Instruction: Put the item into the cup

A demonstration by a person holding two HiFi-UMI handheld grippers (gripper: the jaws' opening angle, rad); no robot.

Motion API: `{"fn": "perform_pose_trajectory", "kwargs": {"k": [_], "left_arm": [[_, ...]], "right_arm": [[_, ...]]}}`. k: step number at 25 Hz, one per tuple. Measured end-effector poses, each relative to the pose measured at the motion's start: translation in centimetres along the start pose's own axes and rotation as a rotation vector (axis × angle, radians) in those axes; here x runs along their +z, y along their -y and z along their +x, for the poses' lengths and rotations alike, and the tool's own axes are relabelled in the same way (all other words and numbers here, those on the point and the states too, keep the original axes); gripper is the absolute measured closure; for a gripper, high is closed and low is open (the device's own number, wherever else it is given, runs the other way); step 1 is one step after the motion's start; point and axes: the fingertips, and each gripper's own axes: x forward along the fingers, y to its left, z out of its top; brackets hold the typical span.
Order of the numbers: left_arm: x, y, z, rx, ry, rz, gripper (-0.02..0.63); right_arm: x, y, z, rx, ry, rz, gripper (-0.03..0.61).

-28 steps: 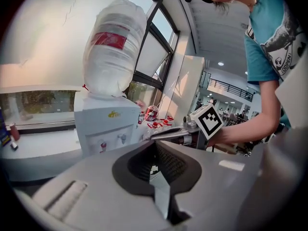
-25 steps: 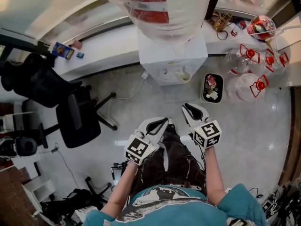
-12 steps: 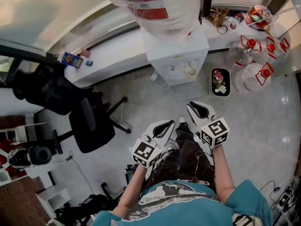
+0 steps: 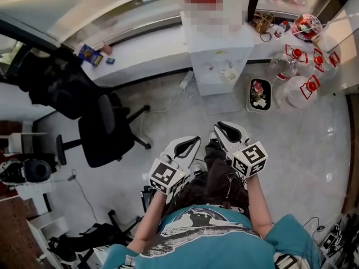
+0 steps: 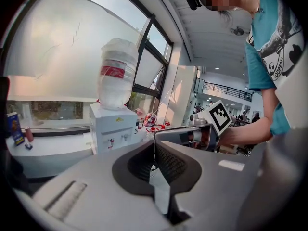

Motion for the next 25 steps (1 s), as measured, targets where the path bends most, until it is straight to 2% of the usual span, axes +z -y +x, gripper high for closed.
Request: {"fn": "perform_pose_trajectory", "kwargs": {"k": [11, 17, 25], "left_arm": [[-2.0, 3.9, -8.7, 0.026, 0.075, -0.015, 0.612], [-1.9, 5.8, -11.5, 0.020, 0.113, -0.001, 0.613], [-1.8, 8.4, -13.6, 0.001, 0.159, 0.001, 0.612]], "right_arm": [[-1.4, -11.0, -2.9, 0.067, 0.033, -0.066, 0.535], [-1.5, -14.6, -5.0, 0.070, 0.036, -0.106, 0.538], [-1.6, -17.8, -7.4, 0.065, 0.053, -0.138, 0.577]]}}
